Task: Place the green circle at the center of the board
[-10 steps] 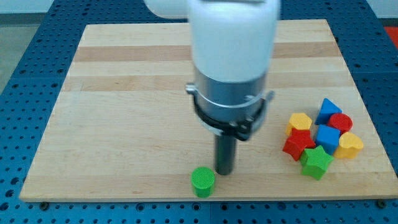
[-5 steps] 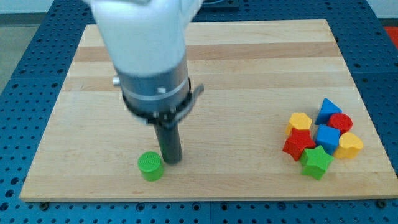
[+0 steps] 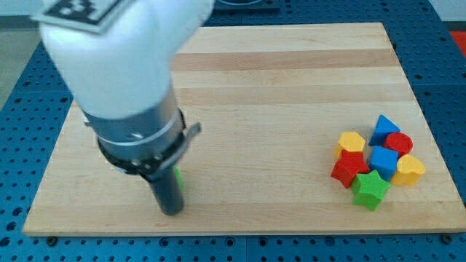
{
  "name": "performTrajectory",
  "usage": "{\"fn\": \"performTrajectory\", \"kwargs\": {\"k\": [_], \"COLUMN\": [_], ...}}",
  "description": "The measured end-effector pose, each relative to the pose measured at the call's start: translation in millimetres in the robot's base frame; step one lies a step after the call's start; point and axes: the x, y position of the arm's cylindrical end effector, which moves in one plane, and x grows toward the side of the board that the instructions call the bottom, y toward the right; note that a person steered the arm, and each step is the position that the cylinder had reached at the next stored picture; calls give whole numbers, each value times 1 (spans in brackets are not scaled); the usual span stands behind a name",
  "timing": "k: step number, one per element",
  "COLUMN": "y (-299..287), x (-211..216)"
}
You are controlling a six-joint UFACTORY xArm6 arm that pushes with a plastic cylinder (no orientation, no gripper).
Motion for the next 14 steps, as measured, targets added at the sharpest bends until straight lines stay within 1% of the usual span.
{"fn": "performTrajectory", "kwargs": {"k": [1,3,4,6,7,8,9,10,11,12,13,14], "y": [-19,-6,-6,-27,-3,-32,-36,22,58,93,86,81], "x": [-1,-46,-83,-143,-151,-134,-104,-102,-135,-157,-141,-57]}}
